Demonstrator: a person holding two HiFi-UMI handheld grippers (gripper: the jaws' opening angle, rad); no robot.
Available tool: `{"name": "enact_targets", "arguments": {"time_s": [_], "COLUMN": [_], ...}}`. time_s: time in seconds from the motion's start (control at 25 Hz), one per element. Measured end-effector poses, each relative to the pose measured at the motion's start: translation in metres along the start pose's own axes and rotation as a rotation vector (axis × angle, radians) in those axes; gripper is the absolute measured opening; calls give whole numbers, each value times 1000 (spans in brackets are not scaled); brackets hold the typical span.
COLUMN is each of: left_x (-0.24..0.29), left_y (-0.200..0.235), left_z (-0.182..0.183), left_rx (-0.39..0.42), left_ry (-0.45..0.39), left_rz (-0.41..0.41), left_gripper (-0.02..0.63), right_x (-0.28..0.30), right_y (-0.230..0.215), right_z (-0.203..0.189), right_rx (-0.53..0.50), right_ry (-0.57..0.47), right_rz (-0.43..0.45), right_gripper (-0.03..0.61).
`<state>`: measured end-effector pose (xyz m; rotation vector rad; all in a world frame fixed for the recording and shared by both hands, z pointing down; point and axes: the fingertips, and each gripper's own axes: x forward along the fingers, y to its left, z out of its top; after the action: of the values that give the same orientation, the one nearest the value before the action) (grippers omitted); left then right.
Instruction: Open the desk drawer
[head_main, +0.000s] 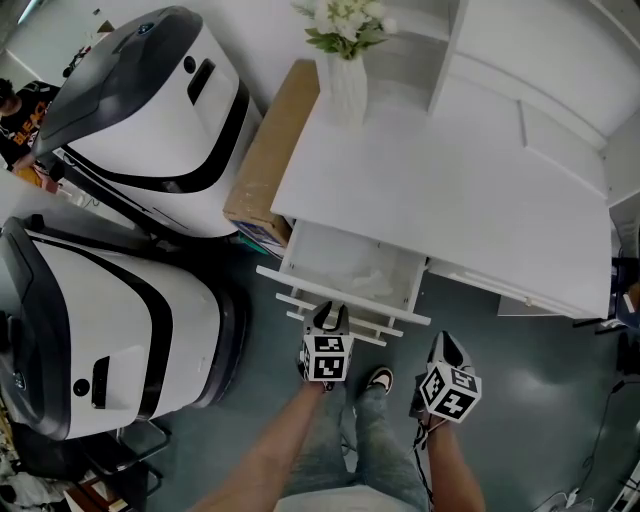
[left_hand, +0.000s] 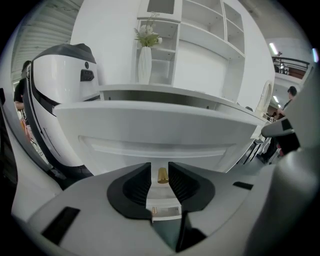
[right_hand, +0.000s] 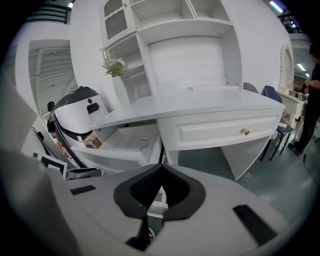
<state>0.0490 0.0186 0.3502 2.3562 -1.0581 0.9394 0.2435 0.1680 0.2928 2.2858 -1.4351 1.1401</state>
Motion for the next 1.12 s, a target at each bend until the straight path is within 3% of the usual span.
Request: {"name": "enact_targets", "arguments": {"time_s": [0.2, 0.44, 0.64, 0.88, 1.0, 1.12], "left_x": [-35, -85, -142, -223, -255, -269], "left_y": [2, 13, 34, 32, 26, 23], "left_z": [25, 100, 197, 314, 342, 349], "left_rx": [3, 11, -7, 84, 96, 68], "left_ry": [-60, -229, -426, -669, -742, -764], "left_rz": [-10, -6, 56, 82, 63, 41], "left_gripper": [115, 115, 91, 50, 32, 20], "right_x": [-13, -38, -65, -124, -155, -176], "right_y": [8, 15, 25, 41, 47, 52], "right_z": [26, 82, 166, 268, 294, 307], "right_rx": [-7, -12, 7, -55, -105, -140], "right_ry": [-43, -141, -313, -549, -638, -686], "right_rz": [30, 62, 105, 145, 142, 136], "right_gripper": [8, 8, 8, 8, 8, 8]}}
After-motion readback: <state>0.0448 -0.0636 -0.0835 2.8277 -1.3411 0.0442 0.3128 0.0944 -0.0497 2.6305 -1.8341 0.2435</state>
